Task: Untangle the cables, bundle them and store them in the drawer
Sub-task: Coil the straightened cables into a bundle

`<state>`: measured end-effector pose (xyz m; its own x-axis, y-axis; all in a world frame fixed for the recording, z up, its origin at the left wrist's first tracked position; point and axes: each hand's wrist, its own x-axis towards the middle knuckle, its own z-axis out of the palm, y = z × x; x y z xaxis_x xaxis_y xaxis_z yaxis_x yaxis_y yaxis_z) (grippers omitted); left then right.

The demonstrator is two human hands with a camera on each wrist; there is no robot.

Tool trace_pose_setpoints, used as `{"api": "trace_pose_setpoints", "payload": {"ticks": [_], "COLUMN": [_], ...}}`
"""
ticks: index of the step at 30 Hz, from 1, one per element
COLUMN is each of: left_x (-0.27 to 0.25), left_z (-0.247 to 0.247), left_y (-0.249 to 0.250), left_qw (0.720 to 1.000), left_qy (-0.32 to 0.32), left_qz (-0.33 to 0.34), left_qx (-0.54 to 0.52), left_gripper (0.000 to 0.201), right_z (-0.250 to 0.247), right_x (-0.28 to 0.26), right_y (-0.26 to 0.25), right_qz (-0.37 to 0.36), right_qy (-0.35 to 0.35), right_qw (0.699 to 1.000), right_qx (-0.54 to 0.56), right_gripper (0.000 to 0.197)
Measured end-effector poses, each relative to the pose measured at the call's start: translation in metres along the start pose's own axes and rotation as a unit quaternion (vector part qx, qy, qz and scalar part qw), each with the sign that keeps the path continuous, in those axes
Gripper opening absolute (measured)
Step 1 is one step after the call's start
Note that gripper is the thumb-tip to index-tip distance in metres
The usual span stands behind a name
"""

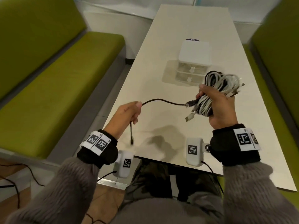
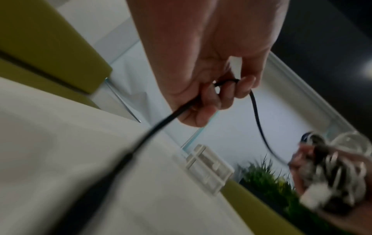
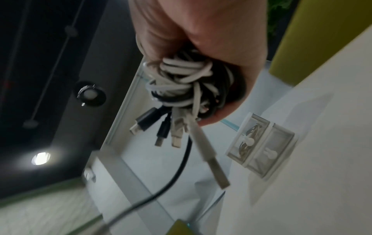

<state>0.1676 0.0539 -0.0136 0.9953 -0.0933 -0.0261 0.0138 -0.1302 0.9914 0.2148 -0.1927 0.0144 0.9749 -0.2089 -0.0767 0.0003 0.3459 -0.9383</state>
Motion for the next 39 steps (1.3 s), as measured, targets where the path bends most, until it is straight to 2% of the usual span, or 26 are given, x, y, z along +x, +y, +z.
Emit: {"api": "trace_pose_setpoints", "payload": {"ticks": [5, 10, 14, 18, 21, 26, 28, 36, 39], "left_x": [0.011, 0.018, 0.02, 0.017, 0.014, 0.012, 0.011, 0.008, 0.009], "left_z": [0.013, 0.035, 0.035, 0.033, 0.04, 0.044, 0.044, 0.051, 0.051], "left_y": [0.028, 0.046, 0.047, 0.048, 0.048, 0.05, 0.05, 0.045, 0.044], "left_qw": [0.992, 0.995, 0.998, 0.99, 0.98, 0.964, 0.961, 0.952, 0.956], "left_qy": [-0.006, -0.03, -0.035, -0.089, -0.098, -0.1, -0.105, -0.106, -0.123], "left_qz": [0.088, 0.064, 0.049, 0.02, 0.005, -0.032, -0.031, -0.029, -0.027], "left_qx": [0.095, 0.065, 0.021, -0.103, -0.172, -0.243, -0.254, -0.285, -0.266], "left_gripper": [0.036, 0.033, 0.013, 0.021, 0.022, 0.022, 0.022, 0.024, 0.022], "right_z": [0.012, 0.029, 0.028, 0.026, 0.032, 0.039, 0.042, 0.047, 0.046], "right_x": [-0.014, -0.031, -0.033, -0.036, -0.037, -0.04, -0.042, -0.042, -0.041], "right_y": [0.015, 0.023, 0.028, 0.03, 0.031, 0.034, 0.034, 0.039, 0.04], "right_qz": [-0.016, -0.021, 0.013, 0.045, 0.039, 0.006, -0.004, 0.012, 0.027], "right_qy": [-0.073, -0.157, -0.138, -0.156, -0.166, -0.098, -0.083, -0.106, -0.086], "right_qw": [0.991, 0.978, 0.984, 0.98, 0.978, 0.99, 0.993, 0.983, 0.987], "right_qx": [-0.114, -0.136, -0.116, -0.115, -0.122, -0.097, -0.088, -0.152, -0.129], "right_gripper": [0.013, 0.02, 0.019, 0.017, 0.02, 0.022, 0.02, 0.018, 0.016]}}
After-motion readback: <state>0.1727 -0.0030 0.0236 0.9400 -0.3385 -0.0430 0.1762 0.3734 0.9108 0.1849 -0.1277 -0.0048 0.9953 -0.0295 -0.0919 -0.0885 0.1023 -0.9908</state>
